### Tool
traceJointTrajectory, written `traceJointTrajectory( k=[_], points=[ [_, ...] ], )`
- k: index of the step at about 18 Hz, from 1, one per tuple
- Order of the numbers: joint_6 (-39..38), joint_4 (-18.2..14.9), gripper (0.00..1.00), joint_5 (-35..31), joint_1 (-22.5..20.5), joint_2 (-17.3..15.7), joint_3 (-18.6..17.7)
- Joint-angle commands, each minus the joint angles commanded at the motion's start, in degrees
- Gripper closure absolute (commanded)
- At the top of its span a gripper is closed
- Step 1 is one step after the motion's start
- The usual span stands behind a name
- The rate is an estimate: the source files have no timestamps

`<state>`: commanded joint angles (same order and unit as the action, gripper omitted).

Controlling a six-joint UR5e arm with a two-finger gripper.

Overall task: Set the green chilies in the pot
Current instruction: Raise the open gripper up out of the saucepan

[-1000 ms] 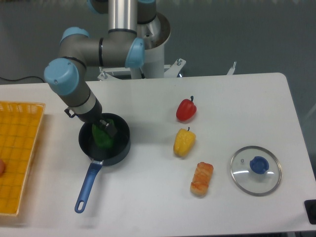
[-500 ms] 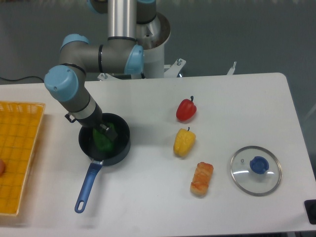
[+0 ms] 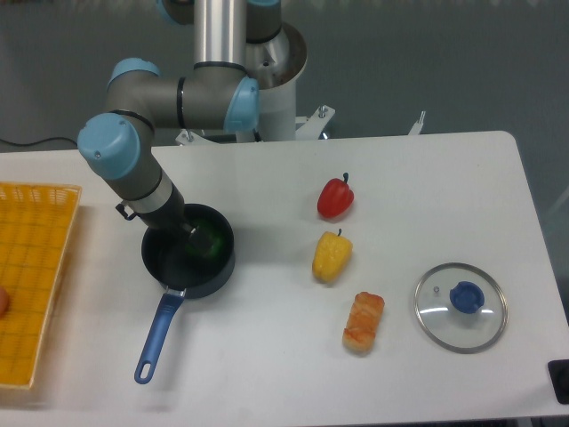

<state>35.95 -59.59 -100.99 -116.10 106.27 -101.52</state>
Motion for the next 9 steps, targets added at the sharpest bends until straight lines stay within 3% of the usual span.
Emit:
traceJointTrajectory(
  k=[4,9],
  points=[
    [0.53,-0.53,0.0,0.88,-3.16,-3.78,0.61],
    [0.61,-0.53,0.0,1.05,-6.5,-3.96,2.72]
  ],
)
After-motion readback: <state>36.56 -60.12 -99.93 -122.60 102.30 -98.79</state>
